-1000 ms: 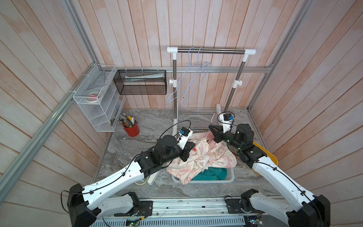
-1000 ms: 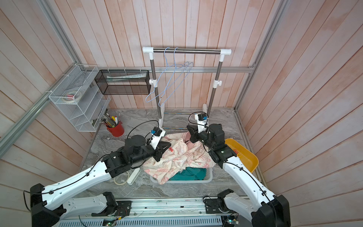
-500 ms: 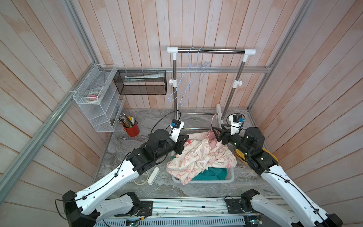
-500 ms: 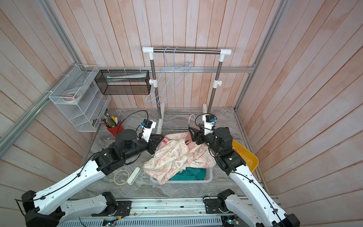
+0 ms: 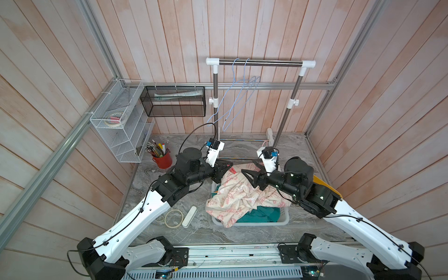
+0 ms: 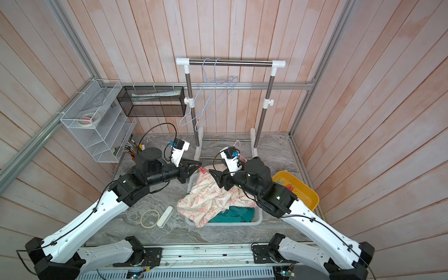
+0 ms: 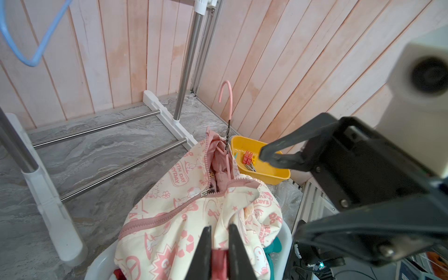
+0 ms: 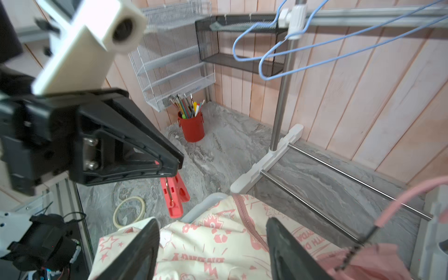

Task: Remove the clothespins securing jackets to the hanger
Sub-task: Place the clothespin in the storage box.

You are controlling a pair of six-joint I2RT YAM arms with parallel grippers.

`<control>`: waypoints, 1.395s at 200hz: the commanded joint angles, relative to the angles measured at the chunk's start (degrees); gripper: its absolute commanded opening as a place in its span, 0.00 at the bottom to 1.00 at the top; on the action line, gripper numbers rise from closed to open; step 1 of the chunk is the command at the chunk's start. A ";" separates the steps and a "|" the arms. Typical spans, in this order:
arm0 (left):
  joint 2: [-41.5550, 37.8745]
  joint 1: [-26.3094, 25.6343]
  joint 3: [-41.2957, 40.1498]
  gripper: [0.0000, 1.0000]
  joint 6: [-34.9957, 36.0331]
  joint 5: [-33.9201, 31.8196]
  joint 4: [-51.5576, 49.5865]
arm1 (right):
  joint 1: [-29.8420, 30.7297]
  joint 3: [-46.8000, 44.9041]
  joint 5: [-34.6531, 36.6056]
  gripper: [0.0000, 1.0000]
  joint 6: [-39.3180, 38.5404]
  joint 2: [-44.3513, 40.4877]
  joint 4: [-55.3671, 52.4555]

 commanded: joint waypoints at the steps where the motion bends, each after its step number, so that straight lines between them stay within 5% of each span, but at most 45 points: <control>1: 0.60 0.26 1.08 0.00 0.46 3.82 -1.46 | 1.76 2.19 2.12 0.71 -3.05 3.78 -0.89; 73: 0.09 0.24 -0.53 0.00 0.51 4.27 -1.25 | 3.37 5.87 1.06 0.61 -4.67 9.58 1.15; 201: -0.27 0.24 -1.74 0.00 -0.70 6.82 1.04 | 4.06 6.85 1.39 0.07 -4.51 10.87 0.64; 247: -2.40 0.33 -1.15 0.64 1.08 3.53 0.55 | 4.03 4.50 4.85 0.00 -3.39 8.00 0.58; 279: -6.62 0.52 -2.93 0.88 3.78 -0.29 0.94 | 2.64 2.85 11.59 0.00 -0.74 3.88 -0.59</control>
